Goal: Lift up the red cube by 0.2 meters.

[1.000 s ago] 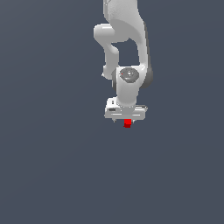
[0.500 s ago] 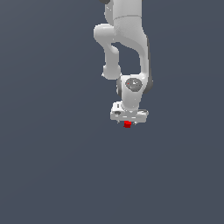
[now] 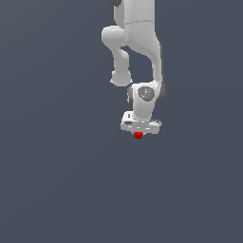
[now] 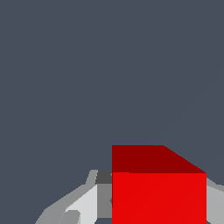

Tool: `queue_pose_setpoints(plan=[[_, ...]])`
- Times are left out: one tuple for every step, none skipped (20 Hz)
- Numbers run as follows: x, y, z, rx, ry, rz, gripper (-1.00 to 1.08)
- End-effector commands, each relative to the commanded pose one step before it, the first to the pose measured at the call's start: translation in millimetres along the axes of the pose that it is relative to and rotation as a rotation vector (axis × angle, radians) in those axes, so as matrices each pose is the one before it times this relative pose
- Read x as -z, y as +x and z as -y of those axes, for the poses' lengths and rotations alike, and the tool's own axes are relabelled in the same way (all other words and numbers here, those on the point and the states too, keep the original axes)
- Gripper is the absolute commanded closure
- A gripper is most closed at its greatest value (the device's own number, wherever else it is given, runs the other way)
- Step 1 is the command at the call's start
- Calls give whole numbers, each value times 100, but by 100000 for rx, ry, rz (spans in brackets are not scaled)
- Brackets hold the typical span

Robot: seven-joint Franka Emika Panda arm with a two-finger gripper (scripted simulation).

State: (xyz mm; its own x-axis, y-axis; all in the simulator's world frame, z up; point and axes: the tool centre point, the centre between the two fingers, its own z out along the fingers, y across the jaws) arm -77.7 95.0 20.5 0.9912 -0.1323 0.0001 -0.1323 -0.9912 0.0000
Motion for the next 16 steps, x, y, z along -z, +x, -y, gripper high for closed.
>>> queue_pose_setpoints(plan=[[-38, 13, -25, -75, -18, -7, 108], [0, 0, 0, 0, 0, 0, 108], [0, 0, 0, 0, 0, 0, 108], [0, 0, 0, 0, 0, 0, 108], [0, 0, 0, 0, 0, 0, 108], [33, -21, 34, 64, 22, 15, 108], [25, -1, 0, 0, 0, 0, 108], [77, -3, -1, 0, 0, 0, 108], [128, -4, -1, 0, 0, 0, 108], [179, -6, -2, 0, 0, 0, 108], [231, -8, -2, 0, 0, 0, 108], [283, -9, -3, 0, 0, 0, 108], [335, -11, -3, 0, 0, 0, 108], [388, -12, -3, 0, 0, 0, 108], [442, -14, -4, 0, 0, 0, 108], [497, -15, -4, 0, 0, 0, 108]])
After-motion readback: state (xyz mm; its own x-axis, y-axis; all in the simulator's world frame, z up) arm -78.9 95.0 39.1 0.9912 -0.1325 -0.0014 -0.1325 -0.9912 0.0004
